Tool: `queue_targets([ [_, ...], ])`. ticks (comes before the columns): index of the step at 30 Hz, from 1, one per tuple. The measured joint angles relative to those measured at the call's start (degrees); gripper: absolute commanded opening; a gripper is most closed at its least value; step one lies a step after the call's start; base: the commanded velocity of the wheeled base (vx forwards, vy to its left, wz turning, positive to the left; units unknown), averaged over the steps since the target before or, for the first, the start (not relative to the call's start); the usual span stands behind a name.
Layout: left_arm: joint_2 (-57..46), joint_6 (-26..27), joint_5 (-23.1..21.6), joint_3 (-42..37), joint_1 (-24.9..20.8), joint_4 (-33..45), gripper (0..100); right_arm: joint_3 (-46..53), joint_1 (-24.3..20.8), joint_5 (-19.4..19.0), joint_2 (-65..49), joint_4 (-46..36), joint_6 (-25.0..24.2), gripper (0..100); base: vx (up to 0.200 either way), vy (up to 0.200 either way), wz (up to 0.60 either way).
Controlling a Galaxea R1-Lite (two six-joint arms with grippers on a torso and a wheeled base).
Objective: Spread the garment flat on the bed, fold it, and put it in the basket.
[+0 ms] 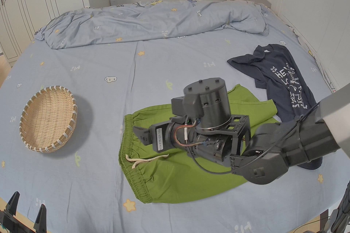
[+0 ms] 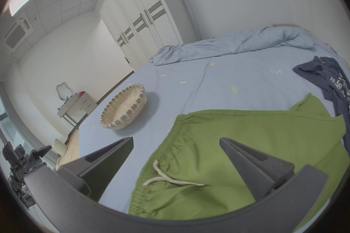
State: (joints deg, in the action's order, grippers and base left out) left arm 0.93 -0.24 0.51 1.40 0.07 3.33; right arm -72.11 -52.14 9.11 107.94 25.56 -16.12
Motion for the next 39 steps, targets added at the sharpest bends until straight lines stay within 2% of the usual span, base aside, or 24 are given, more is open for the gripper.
queue_targets([
  [4,0.0,0.1,-0.1,0.0,0.0,0.0,100,1.5,3.0,-0.1,-2.2,-0.4,0.0,100,0.000,0.000,0.00],
  [9,0.0,0.8,-0.2,0.0,-0.1,0.0,100,4.9,9.5,-0.5,-8.8,-3.9,-0.5,100,0.000,0.000,0.00],
  [15,0.0,2.0,-0.6,-0.1,-0.1,-0.2,100,11.9,15.9,-4.4,-16.6,-6.4,-2.9,100,0.000,0.000,0.00],
  [20,0.0,2.5,-0.8,-0.3,-0.1,-1.0,100,16.9,18.7,-9.7,-20.7,-6.9,-6.2,100,0.000,0.000,0.00],
  [27,0.0,2.5,-1.0,-0.4,-0.1,-3.0,100,20.2,21.9,-10.5,-23.0,-7.1,-6.5,100,0.000,0.000,0.00],
  [34,0.0,1.7,-0.7,-0.1,-0.1,-5.4,100,21.7,22.6,-12.6,-23.6,-6.9,-6.6,100,0.000,0.000,0.00],
  [39,1.7,-1.9,-0.6,6.8,-0.7,-5.4,100,22.3,22.8,-12.8,-23.7,-6.8,-6.6,100,0.000,0.000,0.00],
])
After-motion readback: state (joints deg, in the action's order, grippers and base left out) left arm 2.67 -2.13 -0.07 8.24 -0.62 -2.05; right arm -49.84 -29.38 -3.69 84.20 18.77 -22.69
